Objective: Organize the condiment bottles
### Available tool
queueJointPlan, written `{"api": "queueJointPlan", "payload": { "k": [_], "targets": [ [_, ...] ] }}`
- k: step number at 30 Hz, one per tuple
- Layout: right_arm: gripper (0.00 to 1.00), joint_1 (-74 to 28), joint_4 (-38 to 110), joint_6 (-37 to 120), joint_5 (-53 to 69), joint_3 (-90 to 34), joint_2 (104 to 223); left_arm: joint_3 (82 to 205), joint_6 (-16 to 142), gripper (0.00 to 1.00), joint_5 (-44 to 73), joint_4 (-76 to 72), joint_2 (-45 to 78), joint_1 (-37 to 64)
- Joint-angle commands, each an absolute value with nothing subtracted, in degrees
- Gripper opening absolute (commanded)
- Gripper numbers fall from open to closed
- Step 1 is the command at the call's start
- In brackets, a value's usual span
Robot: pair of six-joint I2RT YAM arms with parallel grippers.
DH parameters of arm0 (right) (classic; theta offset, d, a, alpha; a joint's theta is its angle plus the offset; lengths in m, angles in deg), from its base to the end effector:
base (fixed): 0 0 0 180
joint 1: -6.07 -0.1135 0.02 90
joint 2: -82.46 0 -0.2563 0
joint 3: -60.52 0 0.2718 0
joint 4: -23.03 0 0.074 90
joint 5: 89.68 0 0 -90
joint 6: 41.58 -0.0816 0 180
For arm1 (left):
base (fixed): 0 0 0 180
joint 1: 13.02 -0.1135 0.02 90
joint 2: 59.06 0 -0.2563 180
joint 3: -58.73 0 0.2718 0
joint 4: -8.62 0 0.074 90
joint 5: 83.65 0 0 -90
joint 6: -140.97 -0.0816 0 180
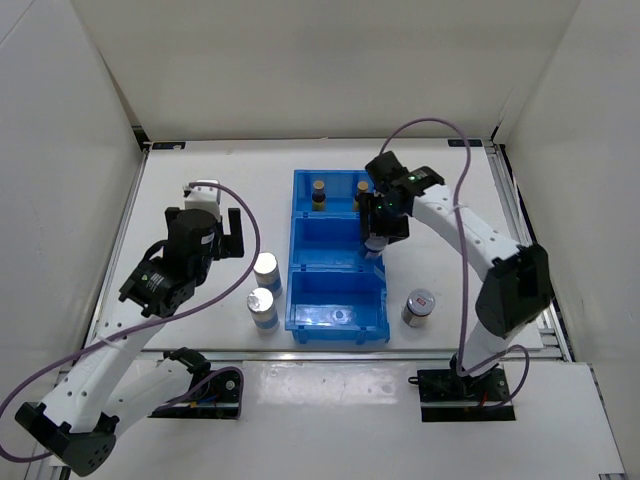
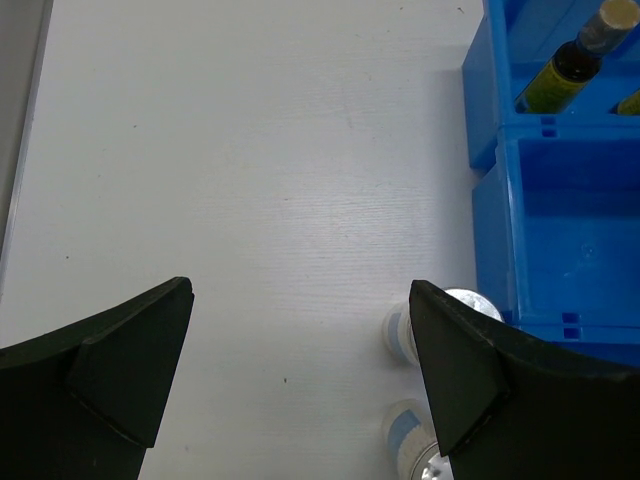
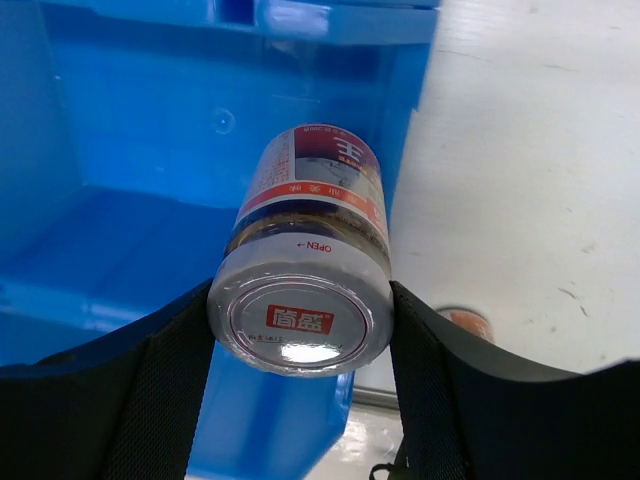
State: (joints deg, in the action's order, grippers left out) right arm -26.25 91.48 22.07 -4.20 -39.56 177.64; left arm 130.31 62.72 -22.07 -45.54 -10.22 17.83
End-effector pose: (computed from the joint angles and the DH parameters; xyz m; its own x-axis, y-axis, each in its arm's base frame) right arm 0.3272 0.1994 0.2529 -0.9014 -0.0467 -0.4305 -0.1152 0.9842 0.1345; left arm 0.2143 -0.0827 0.3355 -0.4590 0.0655 -0.8860 0.0090 0.9976 0.0691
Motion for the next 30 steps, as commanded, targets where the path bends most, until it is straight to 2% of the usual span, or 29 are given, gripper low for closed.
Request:
{"api": "queueJointPlan", "payload": {
  "k": [1,9,12,15,16,20,23,27,30],
  "targets": [
    [0.23,-27.76,86.76,22.41,-2.58,-42.67,179.57,128.45,63.54,1.0,-22.56,-44.83,-12.29,17.66],
    [0.23,-28.38,86.14,22.41,-2.58,-44.34,186.16,126.5,63.54,1.0,-22.56,-43.78,-14.41,17.66],
    [0.33,-28.38,86.14,21.88,-2.58,-44.34,187.49,125.98,63.54,1.0,-23.09,-43.77,-14.93,17.66],
    [0.56,-28.38,86.14,21.88,-2.58,-44.34,188.02,124.58,63.54,1.0,-23.09,-42.72,-15.46,17.66],
    [0.71,-28.38,86.14,21.88,-3.19,-44.34,188.02,123.7,63.54,1.0,-23.09,-42.02,-15.46,17.66],
    [0.92,-28.38,87.54,21.88,-3.2,-46.18,187.32,122.9,63.54,1.0,-23.61,-41.22,-15.99,17.66],
    [1.0,-28.91,89.3,21.88,-3.73,-48.72,185.48,122.9,64.06,1.0,-24.22,-40.69,-15.99,17.66],
    [1.0,-28.91,94.82,23.02,-7.5,-53.39,181.0,122.9,64.06,1.0,-25.46,-40.69,-15.46,17.66],
    [1.0,-28.04,96.07,23.02,-10.93,-49.83,173.45,122.9,64.06,1.0,-26.87,-40.69,-15.46,17.66]
  ]
}}
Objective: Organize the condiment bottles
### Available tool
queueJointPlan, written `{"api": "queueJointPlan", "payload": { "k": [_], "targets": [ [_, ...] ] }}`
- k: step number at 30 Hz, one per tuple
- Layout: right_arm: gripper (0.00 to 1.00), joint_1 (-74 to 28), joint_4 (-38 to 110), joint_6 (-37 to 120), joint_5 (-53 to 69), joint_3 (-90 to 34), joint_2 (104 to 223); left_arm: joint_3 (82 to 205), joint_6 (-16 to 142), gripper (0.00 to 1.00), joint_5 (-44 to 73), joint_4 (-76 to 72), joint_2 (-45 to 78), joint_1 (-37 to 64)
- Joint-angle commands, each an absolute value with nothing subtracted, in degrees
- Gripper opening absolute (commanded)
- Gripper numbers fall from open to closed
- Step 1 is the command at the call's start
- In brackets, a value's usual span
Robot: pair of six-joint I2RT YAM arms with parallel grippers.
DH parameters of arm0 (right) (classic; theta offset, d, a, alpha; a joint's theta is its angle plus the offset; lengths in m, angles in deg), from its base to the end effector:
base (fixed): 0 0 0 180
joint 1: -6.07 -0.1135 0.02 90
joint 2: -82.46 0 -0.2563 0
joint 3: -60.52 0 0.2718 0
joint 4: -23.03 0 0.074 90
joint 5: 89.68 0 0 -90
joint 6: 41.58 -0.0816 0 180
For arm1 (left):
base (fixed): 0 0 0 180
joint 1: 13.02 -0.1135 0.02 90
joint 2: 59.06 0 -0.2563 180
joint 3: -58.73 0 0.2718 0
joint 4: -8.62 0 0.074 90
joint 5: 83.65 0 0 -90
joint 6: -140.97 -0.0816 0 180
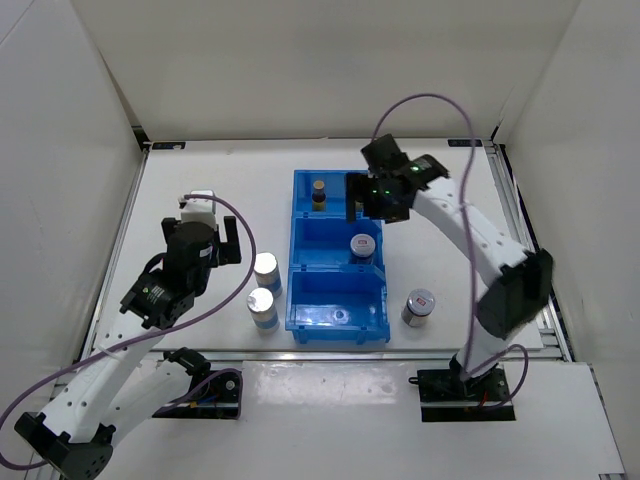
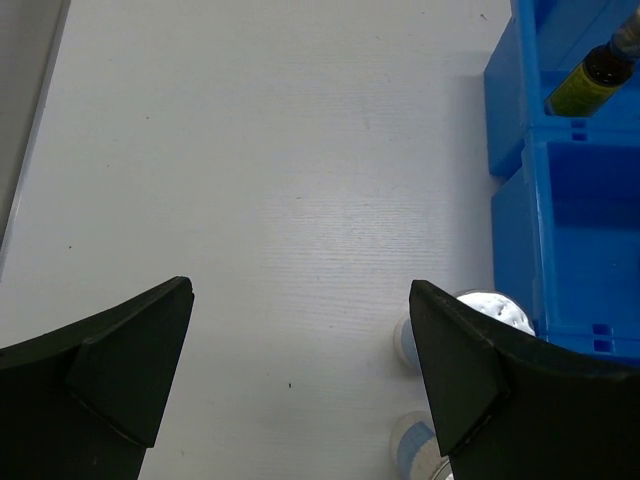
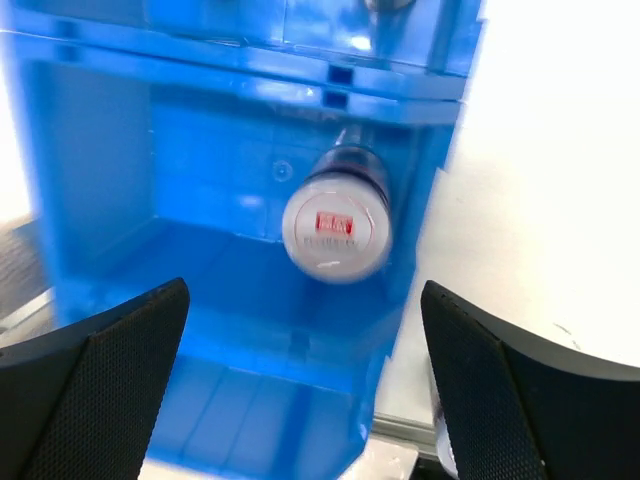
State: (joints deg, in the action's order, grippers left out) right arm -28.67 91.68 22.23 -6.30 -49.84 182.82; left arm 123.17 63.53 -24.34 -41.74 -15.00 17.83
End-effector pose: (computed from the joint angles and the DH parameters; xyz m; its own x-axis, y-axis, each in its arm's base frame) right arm 0.3459 0.2284 0.2804 -0.8578 -0.0614 -0.5103 -0.1540 0.9779 0.1413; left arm 0.2064 -0.0747 0.3143 -0.4321 0.0403 -0.9009 -0.0333 0.9976 0.0606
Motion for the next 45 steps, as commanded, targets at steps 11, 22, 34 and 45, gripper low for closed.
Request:
{"api": "queueJointPlan", "payload": {
  "k": [11,22,34,45],
  "targets": [
    [1.0,-12.65,93.78,23.03,8.85,-22.11,154.71,122.9,64.06,1.0,-26.87,-40.69,-17.22,17.66],
    [1.0,-12.65,95.38,13.45,0.92,-9.11,150.75,122.37,64.59,1.0,-26.34,-40.69,-17.22,17.66],
    [0.71,-12.65,91.07,12.3,1.12,-0.75,150.58,122.37,64.59,1.0,-25.81,-40.69,-17.75,17.66],
    [0.24,-12.65,101.08,12.2,-6.1,-16.55,144.34,122.37,64.59,1.0,-26.34,-40.69,-17.75,17.66]
  ]
}}
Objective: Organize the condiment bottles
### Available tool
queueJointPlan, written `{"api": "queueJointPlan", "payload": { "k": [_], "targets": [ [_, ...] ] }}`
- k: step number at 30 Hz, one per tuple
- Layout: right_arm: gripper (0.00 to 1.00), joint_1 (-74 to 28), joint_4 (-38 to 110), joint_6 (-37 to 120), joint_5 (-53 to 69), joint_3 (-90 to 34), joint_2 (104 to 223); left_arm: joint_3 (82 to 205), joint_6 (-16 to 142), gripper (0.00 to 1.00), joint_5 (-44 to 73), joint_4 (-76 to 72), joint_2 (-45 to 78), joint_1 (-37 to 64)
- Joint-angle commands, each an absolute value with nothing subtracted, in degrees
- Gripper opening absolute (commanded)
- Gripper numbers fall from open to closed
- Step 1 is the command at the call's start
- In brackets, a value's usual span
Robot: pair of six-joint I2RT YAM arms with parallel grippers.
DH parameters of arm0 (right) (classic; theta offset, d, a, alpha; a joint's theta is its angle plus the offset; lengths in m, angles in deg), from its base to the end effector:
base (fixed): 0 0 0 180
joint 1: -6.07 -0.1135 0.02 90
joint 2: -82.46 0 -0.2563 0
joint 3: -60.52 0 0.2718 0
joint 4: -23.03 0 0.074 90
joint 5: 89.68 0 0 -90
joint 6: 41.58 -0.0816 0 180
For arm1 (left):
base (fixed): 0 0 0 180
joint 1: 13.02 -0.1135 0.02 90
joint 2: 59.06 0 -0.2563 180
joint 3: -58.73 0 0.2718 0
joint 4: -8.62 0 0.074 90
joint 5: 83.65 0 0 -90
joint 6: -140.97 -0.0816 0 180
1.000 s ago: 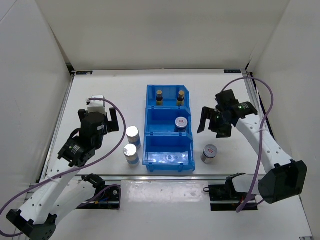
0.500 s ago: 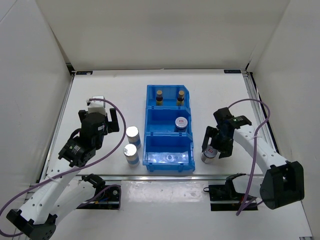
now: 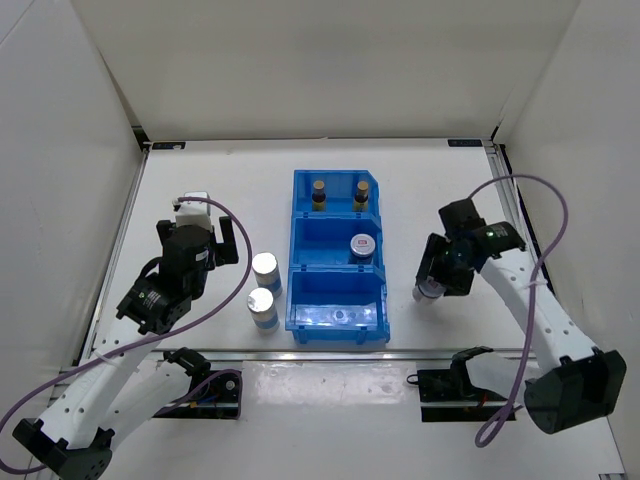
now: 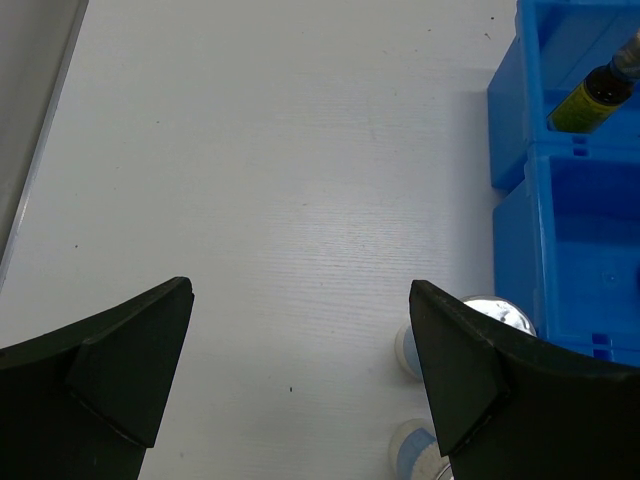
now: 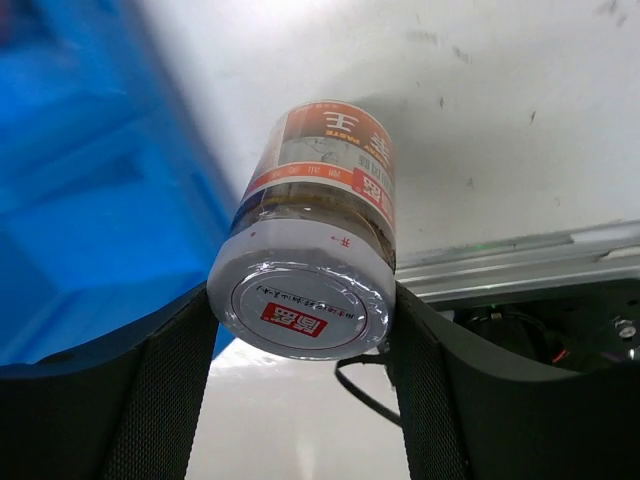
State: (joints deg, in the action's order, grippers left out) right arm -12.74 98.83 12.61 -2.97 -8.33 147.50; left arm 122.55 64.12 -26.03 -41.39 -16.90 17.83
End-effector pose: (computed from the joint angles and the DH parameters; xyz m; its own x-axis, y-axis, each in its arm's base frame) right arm 0.2203 0.0701 0.2161 -0.9086 0.3076 -0.2827 0.2793 0.9504 0.1366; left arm 0.2013 -0.0693 0.3180 -0.4035 0.0172 -0.9148 -0.0650 0.9968 0.0474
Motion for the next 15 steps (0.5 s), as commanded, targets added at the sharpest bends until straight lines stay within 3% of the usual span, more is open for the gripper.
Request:
{"api": "queueJointPlan", "payload": {
  "k": [1,8,15],
  "targets": [
    [0.22,-13.17,101.69,12.73,-6.1,-18.22,144.34,122.37,64.59,1.0,-26.34,-40.69,-17.75,17.66],
    [0.15,-18.0,100.65,17.04,-4.69,-36.76,150.65,122.37,64.59,1.0,-25.81,-40.69,-17.75,17.66],
    [0.12,-36.72,98.45,19.68,-11.8,-56.98,170.92,122.37,64.59,1.0,-26.34,-40.69,-18.27,17.66]
  ]
}}
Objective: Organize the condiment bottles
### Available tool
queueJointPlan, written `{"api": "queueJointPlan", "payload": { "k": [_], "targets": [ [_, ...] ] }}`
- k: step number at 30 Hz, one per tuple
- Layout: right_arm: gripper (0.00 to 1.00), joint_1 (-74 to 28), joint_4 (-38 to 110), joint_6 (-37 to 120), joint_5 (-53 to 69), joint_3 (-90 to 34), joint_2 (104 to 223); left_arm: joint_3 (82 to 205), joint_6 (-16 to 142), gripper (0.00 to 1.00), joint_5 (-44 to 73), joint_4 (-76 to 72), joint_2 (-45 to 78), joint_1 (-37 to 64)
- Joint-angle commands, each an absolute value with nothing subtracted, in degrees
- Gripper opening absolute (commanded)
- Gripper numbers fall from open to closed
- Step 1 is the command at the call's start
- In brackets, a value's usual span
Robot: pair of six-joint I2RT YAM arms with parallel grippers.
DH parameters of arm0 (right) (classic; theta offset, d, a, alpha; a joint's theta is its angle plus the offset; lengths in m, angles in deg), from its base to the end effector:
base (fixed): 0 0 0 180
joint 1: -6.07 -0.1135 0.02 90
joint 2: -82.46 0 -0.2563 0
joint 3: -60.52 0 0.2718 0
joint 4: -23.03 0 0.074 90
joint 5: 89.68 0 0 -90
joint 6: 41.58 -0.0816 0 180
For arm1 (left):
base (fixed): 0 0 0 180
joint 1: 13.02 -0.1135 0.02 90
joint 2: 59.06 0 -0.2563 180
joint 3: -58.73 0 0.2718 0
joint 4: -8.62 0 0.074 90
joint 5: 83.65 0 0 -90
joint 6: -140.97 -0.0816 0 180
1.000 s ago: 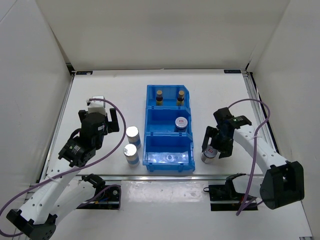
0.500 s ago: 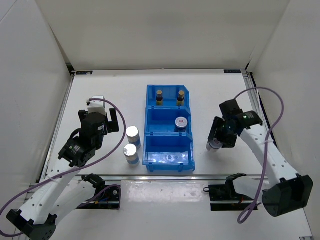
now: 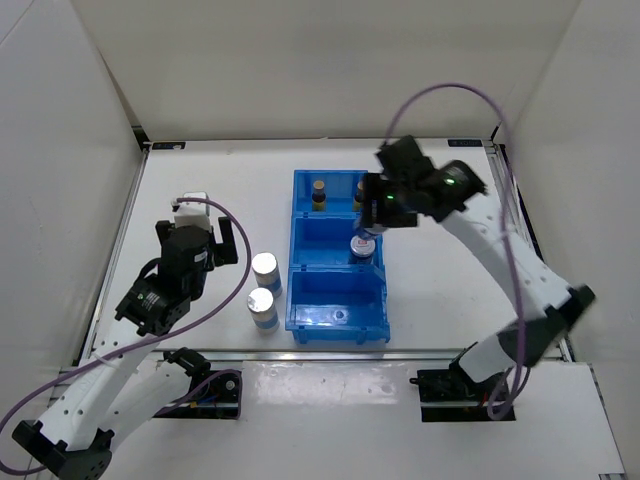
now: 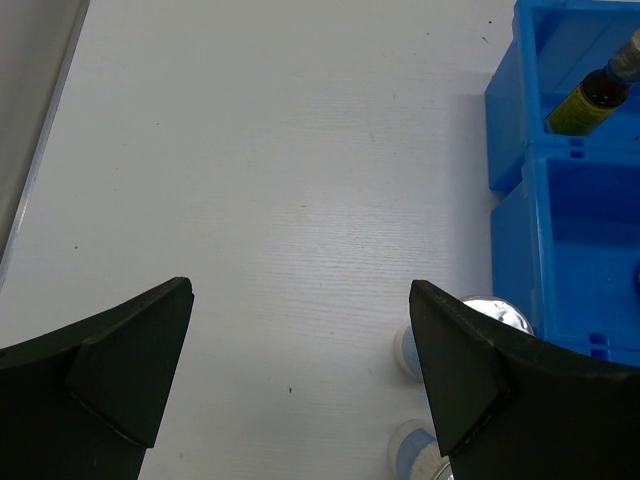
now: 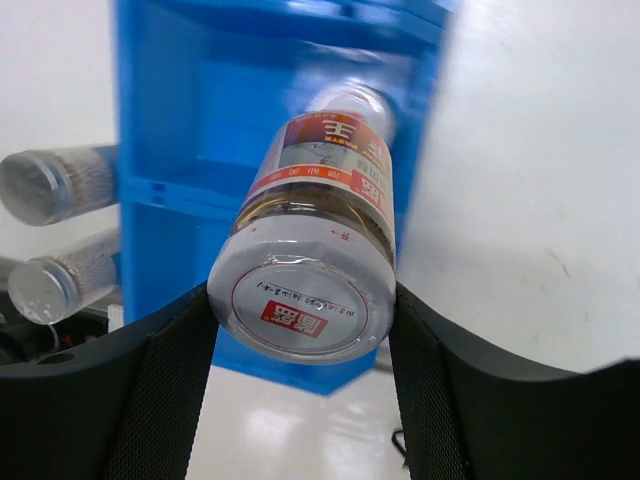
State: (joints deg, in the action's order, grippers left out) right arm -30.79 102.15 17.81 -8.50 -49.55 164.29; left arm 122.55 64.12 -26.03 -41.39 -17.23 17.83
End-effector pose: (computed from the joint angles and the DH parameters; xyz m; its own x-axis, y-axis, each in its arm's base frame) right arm 0.2640 0.1823 0.3758 -0.7967 0.0316 -0.6036 -0.1275 0.9674 0.2189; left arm 0.2003 -0.0687 0.3191 -0.3989 0.0145 -0.9169 -0.0653 0.9969 0.0442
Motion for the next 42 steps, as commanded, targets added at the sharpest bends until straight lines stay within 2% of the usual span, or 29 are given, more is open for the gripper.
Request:
{"api": "queueJointPlan", "payload": {
  "k": [1,7,17,21,22,23,30,33,37,40,42],
  "targets": [
    [0.12,-37.95,98.45,20.46,-12.34,-58.91,173.14,122.37,64.59,1.0,-26.34,-40.69,-18.27,17.66],
    [0.11,-41.66,97.75,22.31,-9.89,-67.72,187.3,122.37,64.59,1.0,-26.34,-40.69,-18.8,17.66],
    [0.11,-40.42,91.59,22.84,-4.96,-64.65,197.42,122.37,64.59,1.0,-26.87,-40.69,-18.8,17.66],
    [0.21,-39.29,90.02,22.84,-3.73,-63.94,199.89,122.37,64.59,1.0,-26.87,-40.69,-18.8,17.66],
    [0.28,-39.28,90.01,22.84,-3.12,-63.94,200.58,122.37,64.59,1.0,-26.87,-40.69,-18.8,17.66],
    [0.31,-39.28,90.01,22.84,-3.11,-63.33,201.37,122.37,64.59,1.0,-26.87,-40.69,-18.8,17.66],
    [0.31,-38.14,89.48,22.24,-1.71,-61.66,203.92,122.37,64.59,1.0,-26.87,-40.69,-19.33,17.66],
    [0.44,-38.14,89.48,22.23,-1.18,-61.13,203.93,122.37,64.59,1.0,-26.87,-40.69,-19.33,17.66],
    [0.67,-38.14,89.48,22.23,-1.18,-61.13,203.93,122.37,64.59,1.0,-26.87,-40.69,-19.33,17.66],
    [0.75,-38.14,92.02,22.23,-1.79,-64.02,203.4,122.37,64.59,1.0,-26.87,-40.69,-19.33,17.66],
    [0.84,-38.14,94.22,22.23,-1.79,-66.31,201.21,122.37,64.59,1.0,-26.87,-40.69,-18.81,17.66]
  ]
}}
